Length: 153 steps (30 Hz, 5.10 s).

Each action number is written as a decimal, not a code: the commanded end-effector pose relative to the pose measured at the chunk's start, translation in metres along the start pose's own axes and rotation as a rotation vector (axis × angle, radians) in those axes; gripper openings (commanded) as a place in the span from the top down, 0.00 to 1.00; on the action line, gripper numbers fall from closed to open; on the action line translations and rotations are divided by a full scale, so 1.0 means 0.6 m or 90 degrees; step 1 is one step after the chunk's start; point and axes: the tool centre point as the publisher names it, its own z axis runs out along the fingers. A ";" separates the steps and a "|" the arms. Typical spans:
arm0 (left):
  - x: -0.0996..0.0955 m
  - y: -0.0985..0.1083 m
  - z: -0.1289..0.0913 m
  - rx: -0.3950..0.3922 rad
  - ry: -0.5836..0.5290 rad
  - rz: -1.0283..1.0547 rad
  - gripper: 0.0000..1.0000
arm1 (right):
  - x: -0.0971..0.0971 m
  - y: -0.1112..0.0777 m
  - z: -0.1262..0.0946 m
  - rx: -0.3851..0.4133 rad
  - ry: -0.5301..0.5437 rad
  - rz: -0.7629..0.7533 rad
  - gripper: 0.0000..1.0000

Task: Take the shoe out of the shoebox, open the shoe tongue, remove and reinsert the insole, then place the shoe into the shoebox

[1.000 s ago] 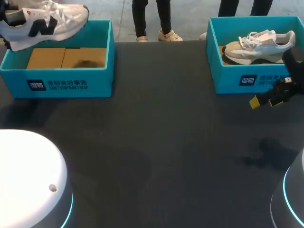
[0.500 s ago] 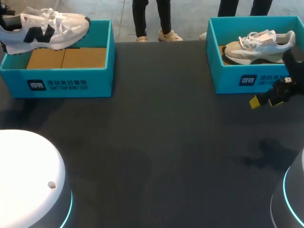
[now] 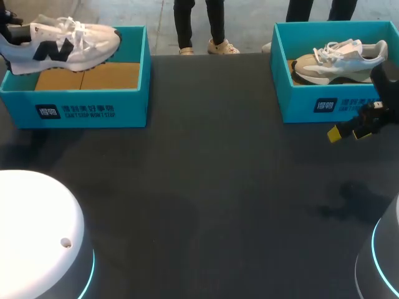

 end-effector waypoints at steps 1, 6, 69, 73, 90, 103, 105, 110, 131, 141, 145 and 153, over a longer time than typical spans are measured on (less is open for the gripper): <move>0.001 0.013 0.012 -0.003 -0.006 0.009 1.00 | 0.001 -0.001 0.001 0.000 -0.001 0.000 0.00; -0.004 0.028 0.027 -0.002 -0.014 0.014 1.00 | 0.001 -0.001 0.001 0.000 -0.001 0.000 0.00; -0.077 0.085 0.229 -0.008 -0.002 0.022 1.00 | 0.001 -0.001 0.001 0.000 -0.001 0.000 0.00; -0.075 0.080 0.234 -0.004 -0.004 0.020 1.00 | 0.001 -0.001 0.001 0.000 -0.001 0.000 0.00; -0.075 0.051 0.236 0.017 -0.021 0.019 1.00 | 0.001 -0.001 0.001 0.000 -0.001 0.000 0.00; -0.066 0.036 0.205 0.004 -0.027 0.012 1.00 | 0.001 -0.001 0.001 0.000 -0.001 0.000 0.00; -0.067 0.033 0.203 0.003 -0.028 0.012 1.00 | 0.001 -0.001 0.001 0.000 -0.001 0.000 0.00; -0.066 0.028 0.195 0.003 -0.035 0.012 1.00 | 0.001 -0.001 0.001 0.000 -0.001 0.000 0.00; -0.063 0.008 0.191 0.013 -0.045 0.015 1.00 | 0.001 -0.001 0.001 0.000 -0.001 0.000 0.00; -0.068 -0.008 0.201 0.028 -0.047 0.018 1.00 | 0.001 -0.001 0.001 0.000 -0.001 0.000 0.00; -0.070 -0.011 0.210 0.034 -0.044 0.016 1.00 | 0.001 -0.001 0.001 0.000 -0.001 0.000 0.00; -0.074 -0.014 0.229 0.043 -0.037 0.013 1.00 | 0.001 -0.001 0.001 0.000 -0.001 0.000 0.00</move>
